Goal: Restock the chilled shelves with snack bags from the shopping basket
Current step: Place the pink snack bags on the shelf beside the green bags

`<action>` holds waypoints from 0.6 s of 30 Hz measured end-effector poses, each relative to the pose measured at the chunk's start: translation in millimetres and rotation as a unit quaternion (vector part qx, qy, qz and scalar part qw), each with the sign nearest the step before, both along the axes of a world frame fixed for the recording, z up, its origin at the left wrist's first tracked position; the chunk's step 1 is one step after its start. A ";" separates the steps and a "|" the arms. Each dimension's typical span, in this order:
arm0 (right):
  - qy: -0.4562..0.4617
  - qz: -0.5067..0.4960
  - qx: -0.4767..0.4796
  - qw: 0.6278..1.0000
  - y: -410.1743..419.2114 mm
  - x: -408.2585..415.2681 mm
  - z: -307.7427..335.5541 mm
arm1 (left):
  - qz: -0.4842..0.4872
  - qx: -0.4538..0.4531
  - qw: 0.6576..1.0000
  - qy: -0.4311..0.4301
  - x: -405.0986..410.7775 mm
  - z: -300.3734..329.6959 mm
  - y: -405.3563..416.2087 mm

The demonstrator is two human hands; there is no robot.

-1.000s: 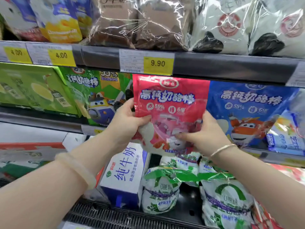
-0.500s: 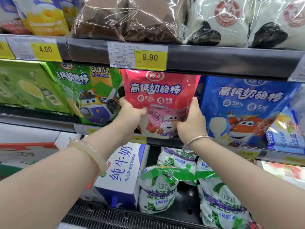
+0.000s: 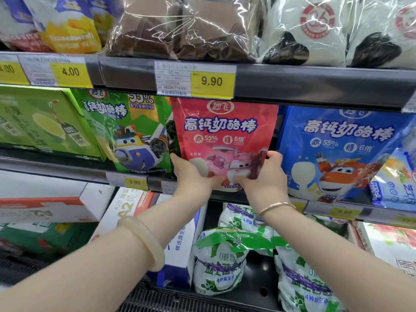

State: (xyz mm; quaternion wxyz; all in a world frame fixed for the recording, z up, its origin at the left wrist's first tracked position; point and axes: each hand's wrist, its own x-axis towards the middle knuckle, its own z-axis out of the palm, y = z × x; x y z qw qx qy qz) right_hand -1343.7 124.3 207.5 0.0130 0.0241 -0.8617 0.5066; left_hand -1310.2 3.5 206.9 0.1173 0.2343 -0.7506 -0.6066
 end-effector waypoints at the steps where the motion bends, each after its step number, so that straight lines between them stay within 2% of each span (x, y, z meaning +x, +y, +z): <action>1: -0.002 -0.001 0.001 1.000 0.5 3.1 -1.7 | 0.000 0.020 1.000 -0.002 2.2 -1.8 1.1; 8: -0.016 -0.001 0.024 1.000 -10.2 6.5 -10.2 | -0.029 -0.038 0.997 -0.053 -10.4 -4.4 -5.4; 13: -0.026 0.001 0.075 0.997 -15.9 -1.1 -12.3 | -0.065 -0.082 0.990 -0.098 -18.1 -2.9 -9.3; 18: -0.049 0.001 0.078 0.996 -11.7 2.7 -13.9 | -0.073 -0.073 0.990 -0.095 -11.3 -2.8 -11.0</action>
